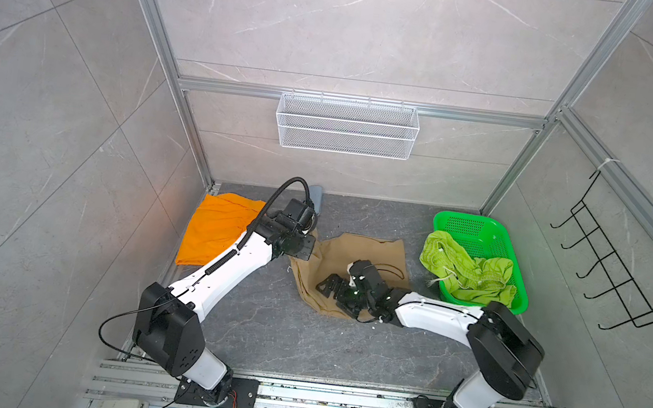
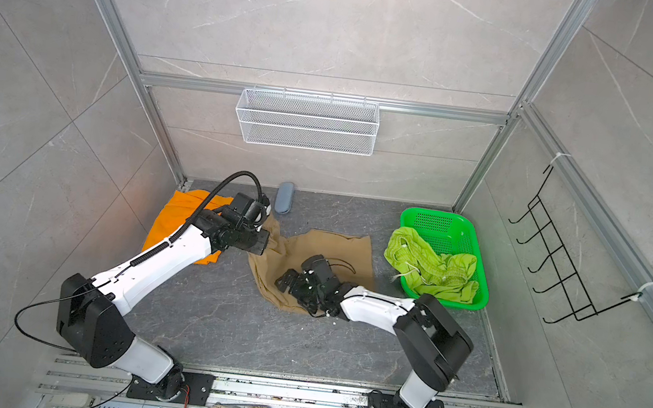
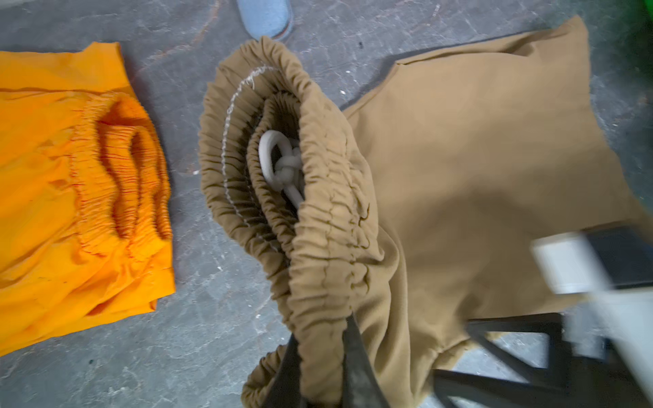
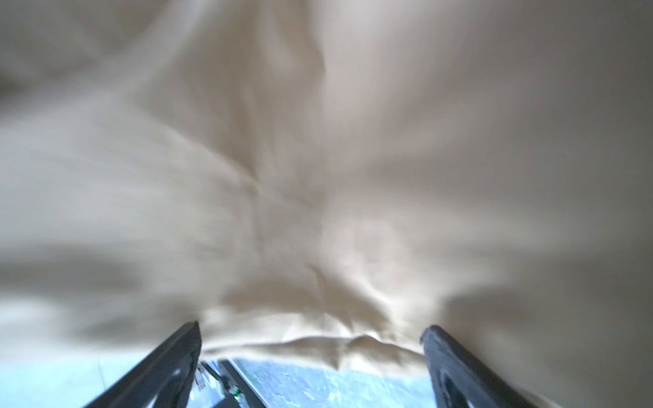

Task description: Fold and stack the shorts

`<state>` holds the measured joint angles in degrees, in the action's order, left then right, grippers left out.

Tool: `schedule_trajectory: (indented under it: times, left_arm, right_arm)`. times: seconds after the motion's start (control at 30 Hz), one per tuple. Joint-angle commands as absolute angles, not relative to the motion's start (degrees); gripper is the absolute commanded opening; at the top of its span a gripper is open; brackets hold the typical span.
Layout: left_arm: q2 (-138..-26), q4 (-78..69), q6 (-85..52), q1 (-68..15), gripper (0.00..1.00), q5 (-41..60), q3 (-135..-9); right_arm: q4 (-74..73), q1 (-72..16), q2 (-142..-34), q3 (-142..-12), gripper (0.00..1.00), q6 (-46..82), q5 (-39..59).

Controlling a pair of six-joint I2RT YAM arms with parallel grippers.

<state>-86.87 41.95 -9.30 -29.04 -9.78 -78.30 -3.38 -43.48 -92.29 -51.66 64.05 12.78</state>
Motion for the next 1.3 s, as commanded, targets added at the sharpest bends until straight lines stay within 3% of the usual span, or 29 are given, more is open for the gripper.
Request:
schedule_trajectory:
  times: [0.0, 0.13, 0.37, 0.77, 1.27]
  left_arm:
    - [-83.8, 41.3, -5.0, -26.8, 0.00, -13.2, -81.1]
    - [-83.4, 41.8, -3.1, -23.9, 0.00, -13.7, -81.4]
    - [-83.5, 43.2, -1.5, -20.6, 0.00, -13.6, -81.2]
    - [-85.5, 48.0, 1.0, -19.7, 0.00, -13.4, -89.0]
    - [-95.6, 55.7, -2.0, -34.5, 0.00, -14.8, -99.0]
  right_arm:
    - [6.9, -35.3, -87.6, -51.2, 1.00, 57.4, 11.1]
    - [16.3, -28.1, -87.5, -53.2, 1.00, 50.2, 8.5]
    - [24.5, -24.8, -93.3, -58.7, 0.99, 44.1, 0.7]
    - [20.6, -25.7, -104.9, -64.5, 0.99, 45.4, 7.1]
    - [18.4, -26.7, -107.0, -66.7, 0.99, 48.6, 10.9]
